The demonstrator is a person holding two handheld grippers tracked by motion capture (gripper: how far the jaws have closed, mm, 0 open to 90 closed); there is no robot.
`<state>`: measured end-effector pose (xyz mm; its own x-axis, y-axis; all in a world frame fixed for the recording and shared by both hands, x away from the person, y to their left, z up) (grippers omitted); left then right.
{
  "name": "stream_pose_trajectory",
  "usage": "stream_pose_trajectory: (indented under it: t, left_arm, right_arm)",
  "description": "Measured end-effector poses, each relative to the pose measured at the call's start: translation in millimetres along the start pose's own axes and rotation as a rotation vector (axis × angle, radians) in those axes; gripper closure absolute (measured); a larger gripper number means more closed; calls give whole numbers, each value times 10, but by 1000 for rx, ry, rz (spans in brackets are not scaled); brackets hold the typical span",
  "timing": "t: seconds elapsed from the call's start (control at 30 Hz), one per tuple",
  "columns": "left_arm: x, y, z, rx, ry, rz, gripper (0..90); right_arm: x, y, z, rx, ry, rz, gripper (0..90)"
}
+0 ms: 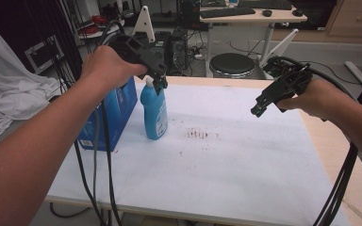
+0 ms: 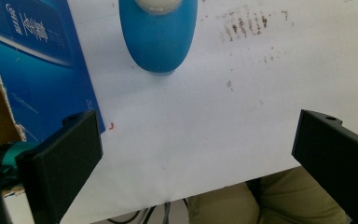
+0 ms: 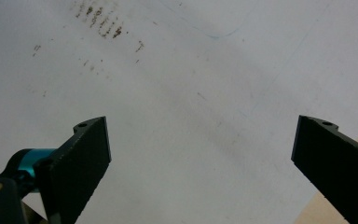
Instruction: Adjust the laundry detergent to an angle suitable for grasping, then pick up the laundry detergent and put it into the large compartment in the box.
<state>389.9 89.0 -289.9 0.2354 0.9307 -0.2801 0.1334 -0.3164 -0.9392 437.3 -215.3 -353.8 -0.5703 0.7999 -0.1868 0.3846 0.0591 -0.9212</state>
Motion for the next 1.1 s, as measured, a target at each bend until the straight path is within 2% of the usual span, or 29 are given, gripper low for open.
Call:
stream_pose_trajectory:
  t: [0.67,1.03,1.1]
  left_arm:
    - [31,-17,20,-13,-1,-19,16]
    - [59,2,-63,-8,-1,-21,16]
    - [58,0,-126,-13,2,-31,16]
  right_arm:
    - [64,3,-35,2,-8,-3,36]
    - [13,11,-27,-4,-6,-4,36]
    - [2,26,-25,2,-4,-5,36]
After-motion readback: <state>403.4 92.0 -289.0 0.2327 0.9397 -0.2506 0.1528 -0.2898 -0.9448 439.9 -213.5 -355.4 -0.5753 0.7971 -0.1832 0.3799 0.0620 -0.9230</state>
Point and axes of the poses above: each handheld gripper's, and its own axes: y roughly forward along the jaws, z roughly out of its underside, x roughly to its left, the point moved 8 cm from there along y, roughly forward along the jaws, and after that the axes turned 12 degrees about z, right-handed, at the moved point
